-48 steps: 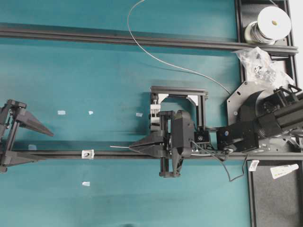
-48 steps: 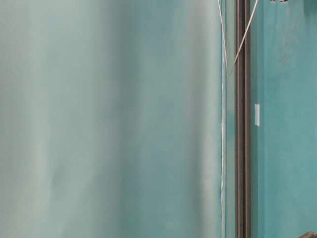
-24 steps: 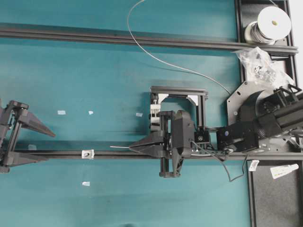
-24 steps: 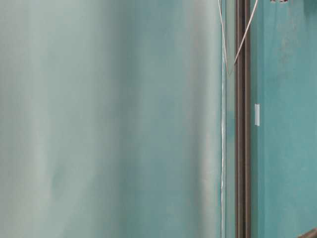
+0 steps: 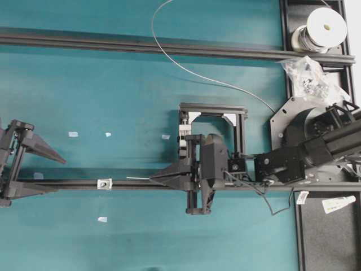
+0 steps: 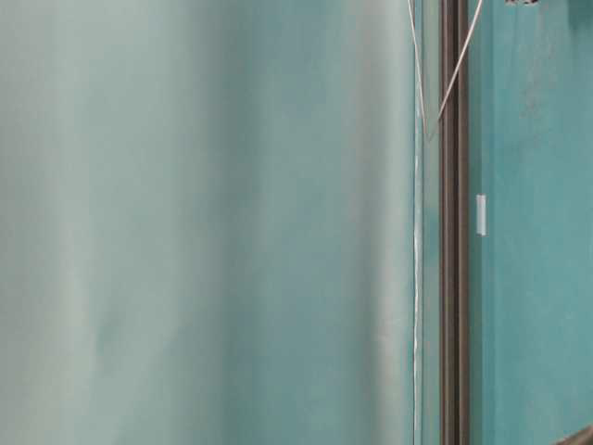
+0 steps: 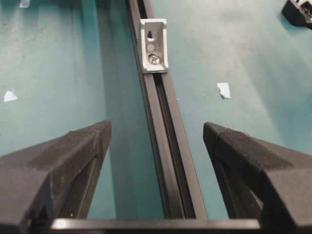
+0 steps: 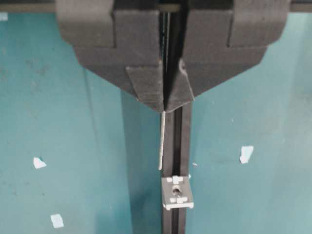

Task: Insert the wire through the hole in the metal fitting.
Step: 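Push the wire tip with the right gripper through the fitting's hole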

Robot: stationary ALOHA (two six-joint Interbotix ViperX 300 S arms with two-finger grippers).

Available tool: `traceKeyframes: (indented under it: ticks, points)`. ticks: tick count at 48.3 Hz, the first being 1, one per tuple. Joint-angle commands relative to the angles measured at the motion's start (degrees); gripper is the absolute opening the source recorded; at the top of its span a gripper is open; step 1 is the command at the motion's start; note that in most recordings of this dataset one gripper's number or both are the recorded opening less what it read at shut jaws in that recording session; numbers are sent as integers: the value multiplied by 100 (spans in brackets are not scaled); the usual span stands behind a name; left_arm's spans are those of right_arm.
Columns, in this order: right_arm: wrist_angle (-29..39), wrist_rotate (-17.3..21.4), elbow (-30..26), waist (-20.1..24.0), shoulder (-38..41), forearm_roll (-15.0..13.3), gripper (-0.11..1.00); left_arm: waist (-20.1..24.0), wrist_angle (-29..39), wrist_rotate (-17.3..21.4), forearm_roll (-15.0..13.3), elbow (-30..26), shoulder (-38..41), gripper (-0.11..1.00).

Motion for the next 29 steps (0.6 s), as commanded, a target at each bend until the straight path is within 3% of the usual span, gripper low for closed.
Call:
traceKeyframes:
  ticks: [1, 29]
  points:
    - [18, -9, -141, 35, -18, 0, -1, -18, -53, 18, -9, -53, -62, 90]
    - [26, -229, -193, 35, -9, 0, -1, -18, -220, 360, -18, -44, -62, 90]
